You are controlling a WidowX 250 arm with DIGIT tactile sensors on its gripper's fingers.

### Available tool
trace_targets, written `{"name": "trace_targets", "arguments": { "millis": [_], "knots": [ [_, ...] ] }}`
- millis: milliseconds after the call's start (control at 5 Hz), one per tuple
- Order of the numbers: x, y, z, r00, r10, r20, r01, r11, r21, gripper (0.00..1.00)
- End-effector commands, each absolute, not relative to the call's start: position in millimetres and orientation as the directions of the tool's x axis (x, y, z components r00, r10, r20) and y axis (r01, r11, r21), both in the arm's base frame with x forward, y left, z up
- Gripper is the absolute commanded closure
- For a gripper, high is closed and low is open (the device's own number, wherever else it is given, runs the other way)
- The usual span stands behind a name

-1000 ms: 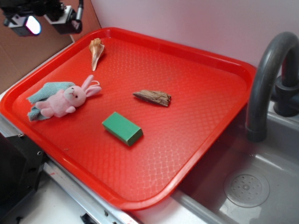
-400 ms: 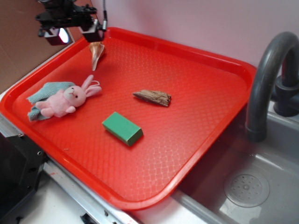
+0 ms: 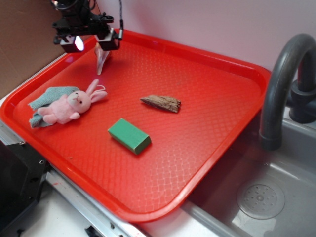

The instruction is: Grab the shell.

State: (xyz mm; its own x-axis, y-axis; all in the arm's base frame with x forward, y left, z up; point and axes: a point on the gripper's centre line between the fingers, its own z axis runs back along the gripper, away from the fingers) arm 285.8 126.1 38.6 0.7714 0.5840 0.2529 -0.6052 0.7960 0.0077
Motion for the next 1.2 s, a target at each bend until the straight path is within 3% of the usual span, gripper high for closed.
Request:
{"name": "trace_targets", "arguments": {
  "millis": [0, 200, 400, 600, 800, 1000],
  "knots": [
    [306.2, 139.3, 33.3, 0.782, 0.562, 0.268, -0.579, 0.815, -0.021, 0.0],
    [303.7, 134.8, 29.2, 0.786, 0.559, 0.263, -0.575, 0.818, -0.022, 1.0],
    [301.5, 131.7, 29.2, 0.786, 0.559, 0.262, -0.576, 0.818, -0.018, 1.0],
    [299.6, 124.5, 46.4, 0.788, 0.562, 0.252, -0.576, 0.817, -0.021, 1.0],
    [293.1, 110.0, 90.2, 0.816, 0.547, 0.187, -0.55, 0.834, -0.04, 1.0],
    [281.9, 93.2, 121.7, 0.818, 0.546, 0.179, -0.547, 0.836, -0.052, 1.0]
  ]
}}
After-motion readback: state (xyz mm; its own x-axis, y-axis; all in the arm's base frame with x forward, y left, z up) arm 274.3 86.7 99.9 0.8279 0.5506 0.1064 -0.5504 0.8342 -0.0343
